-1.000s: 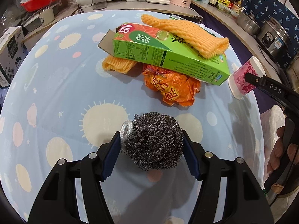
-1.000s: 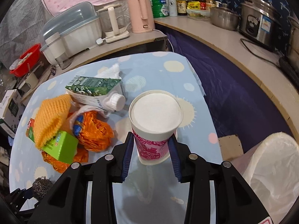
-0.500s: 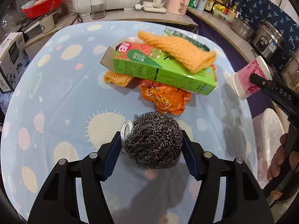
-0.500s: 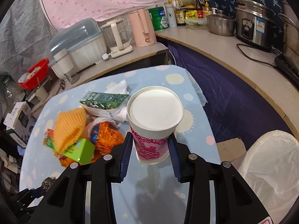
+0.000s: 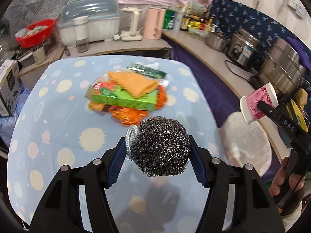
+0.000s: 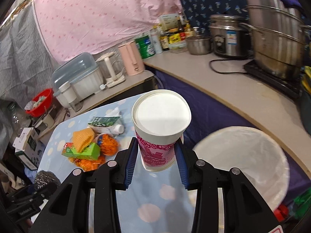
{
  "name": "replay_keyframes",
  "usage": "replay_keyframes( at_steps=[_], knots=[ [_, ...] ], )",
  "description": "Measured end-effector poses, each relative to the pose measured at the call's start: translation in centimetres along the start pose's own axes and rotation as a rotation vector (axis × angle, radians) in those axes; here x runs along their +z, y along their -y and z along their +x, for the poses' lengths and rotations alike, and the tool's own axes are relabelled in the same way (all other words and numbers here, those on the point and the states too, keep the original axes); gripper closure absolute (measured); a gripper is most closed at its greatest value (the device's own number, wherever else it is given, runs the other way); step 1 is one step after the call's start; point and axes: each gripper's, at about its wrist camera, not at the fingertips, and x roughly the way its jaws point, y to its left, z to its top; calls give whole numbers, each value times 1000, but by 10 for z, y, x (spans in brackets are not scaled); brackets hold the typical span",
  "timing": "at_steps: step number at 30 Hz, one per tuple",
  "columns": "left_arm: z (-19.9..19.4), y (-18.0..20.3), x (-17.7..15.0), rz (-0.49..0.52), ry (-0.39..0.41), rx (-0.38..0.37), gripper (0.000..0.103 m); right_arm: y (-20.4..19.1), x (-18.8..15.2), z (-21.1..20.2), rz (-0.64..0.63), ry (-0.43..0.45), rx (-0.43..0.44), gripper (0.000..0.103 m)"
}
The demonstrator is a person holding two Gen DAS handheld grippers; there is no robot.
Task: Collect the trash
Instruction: 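Carry the scrubber and pink cup to the bin and release both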
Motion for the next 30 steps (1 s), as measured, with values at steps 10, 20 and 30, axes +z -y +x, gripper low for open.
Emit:
replay_keyframes(
  at_steps=[10, 20, 30],
  knots=[
    [-4, 124, -12, 186, -15, -157, 44, 101, -25, -34, 131, -6, -134, 66],
    [28, 205, -14, 300, -45, -191, 44, 146, -33, -26, 200, -28, -155, 65],
    [66, 248, -8, 368, -75, -196, 42, 151, -19, -40, 201, 47, -190, 43]
  ],
)
